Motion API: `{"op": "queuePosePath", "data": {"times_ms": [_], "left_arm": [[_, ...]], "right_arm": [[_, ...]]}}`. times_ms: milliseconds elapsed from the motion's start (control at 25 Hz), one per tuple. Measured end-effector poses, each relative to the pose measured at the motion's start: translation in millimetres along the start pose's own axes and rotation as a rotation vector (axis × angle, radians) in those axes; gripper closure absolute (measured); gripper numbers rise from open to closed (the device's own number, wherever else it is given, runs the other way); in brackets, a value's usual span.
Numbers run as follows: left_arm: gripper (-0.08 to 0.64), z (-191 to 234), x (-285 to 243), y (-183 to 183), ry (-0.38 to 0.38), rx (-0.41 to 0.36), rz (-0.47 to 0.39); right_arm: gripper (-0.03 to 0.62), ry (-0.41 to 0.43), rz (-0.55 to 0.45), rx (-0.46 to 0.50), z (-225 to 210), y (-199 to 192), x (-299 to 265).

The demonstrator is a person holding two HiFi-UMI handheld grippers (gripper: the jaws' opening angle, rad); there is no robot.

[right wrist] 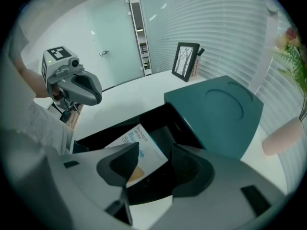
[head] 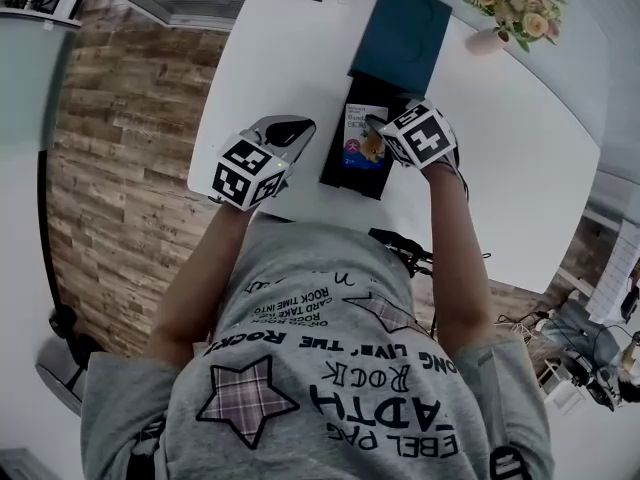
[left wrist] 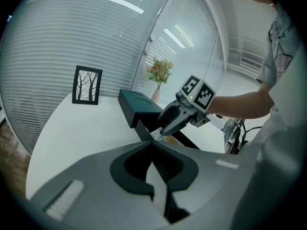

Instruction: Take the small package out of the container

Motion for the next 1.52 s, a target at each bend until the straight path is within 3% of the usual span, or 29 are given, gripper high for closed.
{"op": "queuePosePath", "data": {"times_ms": [720, 880, 1080, 1240, 1520], "left_arm": [[0.549, 1.3, -9.2, 4.5, -0.016, -0.018, 0.039], [0.549, 1.1, -14.6, 6.3, -0.015, -0.021, 0.054], [0.549, 4.1, -20.9, 11.6, -0.004, -0.026, 0.068], [0.549, -0.4, -22.3, 17.2, -0.065, -0.017, 0.052], [0.548, -2.0, -26.8, 19.6, -0.108, -0.012, 0.080]], "right_arm": [[0.393, 0.187, 0.096, 0.042, 18.2, -7.9, -3.5], [0.393, 0.176, 0.098, 0.047, 18.3, -6.1, -5.3], [0.393, 0.190, 0.143, 0.121, 22.4, -4.9, -7.7], [0.399, 0.215, 0.142, 0.175, 33.0, -2.5, -6.6], [0.400, 0.239, 0.114, 0.159, 41.0, -2.3, -4.0]]}}
Point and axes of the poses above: the fingertips, and each gripper's own axes: x backward along the fingers, z to its left, y out of its top, the point moved 8 cm from there along x, backward along the fingers, and after that the axes turned 11 degrees about x, right-handed, at the moved point
